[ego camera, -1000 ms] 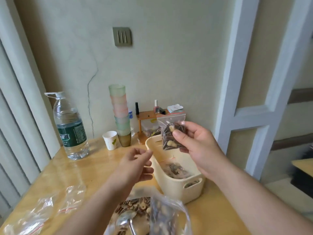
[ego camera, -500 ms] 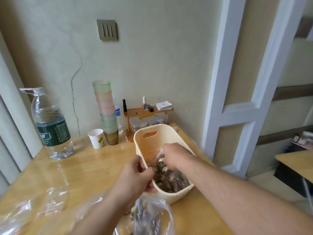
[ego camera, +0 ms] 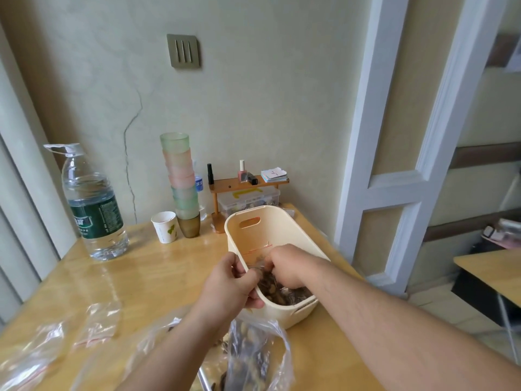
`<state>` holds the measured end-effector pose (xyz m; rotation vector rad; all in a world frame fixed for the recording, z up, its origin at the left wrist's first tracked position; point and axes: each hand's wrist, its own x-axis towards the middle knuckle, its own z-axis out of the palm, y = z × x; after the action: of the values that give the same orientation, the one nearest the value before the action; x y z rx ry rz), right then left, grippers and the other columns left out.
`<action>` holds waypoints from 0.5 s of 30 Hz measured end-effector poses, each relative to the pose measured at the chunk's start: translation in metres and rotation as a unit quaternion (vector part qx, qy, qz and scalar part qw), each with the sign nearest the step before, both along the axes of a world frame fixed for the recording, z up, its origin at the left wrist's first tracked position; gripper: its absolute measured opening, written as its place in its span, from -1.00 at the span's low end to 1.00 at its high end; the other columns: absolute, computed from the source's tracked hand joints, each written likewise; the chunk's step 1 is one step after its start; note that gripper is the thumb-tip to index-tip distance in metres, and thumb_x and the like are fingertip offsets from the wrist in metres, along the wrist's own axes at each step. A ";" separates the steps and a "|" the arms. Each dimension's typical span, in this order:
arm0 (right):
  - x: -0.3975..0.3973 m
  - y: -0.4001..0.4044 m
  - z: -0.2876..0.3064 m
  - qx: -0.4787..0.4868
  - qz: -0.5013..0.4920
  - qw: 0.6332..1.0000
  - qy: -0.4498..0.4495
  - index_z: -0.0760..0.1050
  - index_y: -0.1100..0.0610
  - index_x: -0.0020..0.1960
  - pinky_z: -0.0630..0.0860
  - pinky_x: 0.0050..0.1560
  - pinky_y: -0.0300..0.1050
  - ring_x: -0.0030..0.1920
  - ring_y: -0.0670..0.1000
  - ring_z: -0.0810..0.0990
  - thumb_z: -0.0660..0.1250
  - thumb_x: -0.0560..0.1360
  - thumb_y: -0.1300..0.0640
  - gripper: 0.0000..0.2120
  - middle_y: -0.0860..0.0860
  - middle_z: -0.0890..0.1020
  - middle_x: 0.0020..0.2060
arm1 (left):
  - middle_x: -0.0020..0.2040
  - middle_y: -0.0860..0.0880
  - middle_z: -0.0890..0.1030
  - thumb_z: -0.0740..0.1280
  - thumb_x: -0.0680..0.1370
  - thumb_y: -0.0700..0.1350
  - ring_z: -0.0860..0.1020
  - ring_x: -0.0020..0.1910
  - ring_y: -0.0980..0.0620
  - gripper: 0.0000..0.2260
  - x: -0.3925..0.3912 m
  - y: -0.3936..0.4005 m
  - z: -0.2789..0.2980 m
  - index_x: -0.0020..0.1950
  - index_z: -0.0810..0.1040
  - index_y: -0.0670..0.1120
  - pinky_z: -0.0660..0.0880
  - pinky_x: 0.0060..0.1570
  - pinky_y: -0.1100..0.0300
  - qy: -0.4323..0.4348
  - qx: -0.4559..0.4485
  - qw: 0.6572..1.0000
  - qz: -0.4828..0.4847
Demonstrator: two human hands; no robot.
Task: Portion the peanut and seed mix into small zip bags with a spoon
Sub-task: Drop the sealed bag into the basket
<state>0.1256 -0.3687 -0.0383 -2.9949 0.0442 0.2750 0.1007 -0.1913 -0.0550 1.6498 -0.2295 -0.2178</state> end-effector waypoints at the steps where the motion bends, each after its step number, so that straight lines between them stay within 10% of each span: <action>1: 0.000 -0.003 0.004 0.029 -0.009 1.000 0.000 0.63 0.02 0.26 0.63 0.15 0.03 0.06 0.13 0.65 0.28 0.57 0.31 -0.65 0.05 0.67 0.10 | -0.39 -0.14 0.53 0.37 0.60 -0.33 0.53 -0.41 -0.09 -0.83 0.003 0.000 -0.001 0.01 0.37 -0.33 0.65 -0.26 0.00 0.007 -0.003 1.000 0.001; 5: -0.019 -0.013 0.036 0.223 -0.076 0.959 -0.161 0.64 -0.04 0.22 0.60 0.20 -0.04 0.04 -0.01 0.67 0.22 0.62 0.22 -0.69 -0.08 0.70 0.05 | -0.41 -0.13 0.51 0.33 0.61 -0.34 0.52 -0.46 -0.01 -0.84 0.019 -0.002 -0.004 -0.04 0.38 -0.16 0.64 -0.33 0.12 0.047 -0.028 0.998 0.012; 10: -0.087 0.027 0.035 0.301 -0.006 0.882 -0.362 0.68 -0.05 -0.02 0.32 -0.26 -0.42 -0.32 -0.22 0.53 0.35 0.56 0.22 -0.80 -0.31 0.60 -0.27 | -0.40 -0.10 0.55 0.41 0.64 -0.21 0.55 -0.46 0.00 -0.80 0.023 0.004 -0.002 -0.01 0.38 -0.16 0.63 -0.35 0.14 0.077 -0.061 0.995 -0.007; 15: -0.119 0.077 -0.005 0.294 0.149 0.871 -0.365 0.69 -0.03 -0.07 0.50 -0.09 -0.31 -0.19 -0.25 0.58 0.38 0.49 0.20 -0.84 -0.30 0.62 -0.22 | -0.22 -0.08 0.59 0.43 0.63 0.04 0.54 -0.32 0.09 -0.73 -0.010 0.058 0.003 -0.01 0.46 -0.13 0.59 -0.25 0.09 -0.120 0.087 0.989 0.026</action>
<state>0.0071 -0.2921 -0.0431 -2.2896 -0.4839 -0.7000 0.0910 -0.1334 -0.0519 1.8535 -0.3581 0.0015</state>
